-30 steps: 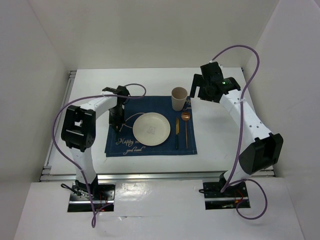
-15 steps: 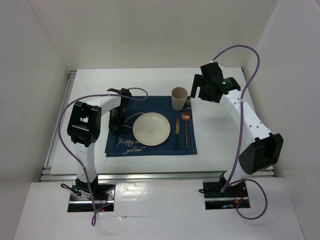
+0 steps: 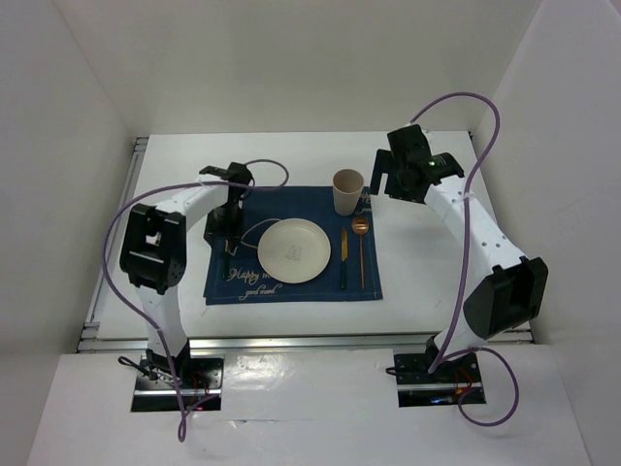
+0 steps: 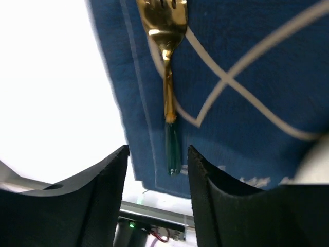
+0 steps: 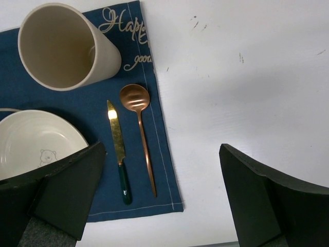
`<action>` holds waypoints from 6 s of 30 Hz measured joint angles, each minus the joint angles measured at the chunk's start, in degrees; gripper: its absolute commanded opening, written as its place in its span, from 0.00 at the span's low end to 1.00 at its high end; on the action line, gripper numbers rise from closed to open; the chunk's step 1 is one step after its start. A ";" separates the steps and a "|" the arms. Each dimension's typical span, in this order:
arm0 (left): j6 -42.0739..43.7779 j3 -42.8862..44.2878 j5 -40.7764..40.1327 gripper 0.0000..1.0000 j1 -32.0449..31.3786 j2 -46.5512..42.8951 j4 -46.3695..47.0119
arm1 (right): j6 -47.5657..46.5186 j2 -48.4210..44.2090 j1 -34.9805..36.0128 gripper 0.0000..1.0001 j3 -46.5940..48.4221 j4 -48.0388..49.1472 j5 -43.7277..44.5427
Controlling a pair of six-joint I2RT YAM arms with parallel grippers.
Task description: Set the dinner table for one person
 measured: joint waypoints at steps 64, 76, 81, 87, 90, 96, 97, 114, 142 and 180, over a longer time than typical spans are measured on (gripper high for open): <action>22.45 -5.44 18.78 0.00 36.63 -1.53 12.15 | 3.04 -0.07 0.09 1.00 2.45 -4.07 -3.37; 9.16 -15.93 16.46 0.00 19.61 -23.10 14.67 | 6.38 -8.46 0.09 1.00 -3.37 -3.89 -3.58; 5.05 -18.05 14.95 0.00 7.48 -23.50 12.92 | 7.23 -9.68 0.09 1.00 -7.02 -3.96 -3.80; -0.20 -18.40 14.01 0.00 -0.46 -18.58 11.21 | 8.02 -10.25 0.09 1.00 -9.49 -4.11 -3.34; -1.97 -18.40 14.10 0.00 -1.64 -16.50 10.91 | 8.04 -10.93 0.09 1.00 -10.58 -4.31 -2.40; -5.62 -16.31 13.18 0.00 -3.37 -11.96 10.27 | 8.04 -11.76 0.09 1.00 -12.07 -4.46 -0.59; -6.25 -15.47 13.03 0.00 -3.54 -10.78 10.08 | 8.02 -11.87 0.09 1.00 -12.46 -4.50 -0.37; -10.86 -7.39 5.49 0.25 -6.45 -2.03 5.03 | 7.02 -11.85 0.09 1.00 -13.42 -4.68 1.88; 0.66 -6.82 -0.52 0.65 -2.62 -26.01 8.15 | 8.59 -18.93 0.11 1.00 -20.28 -5.86 -3.93; 32.06 -25.07 1.77 0.83 32.70 -69.07 -15.89 | 13.20 -53.70 0.11 1.00 -22.95 -22.36 -25.11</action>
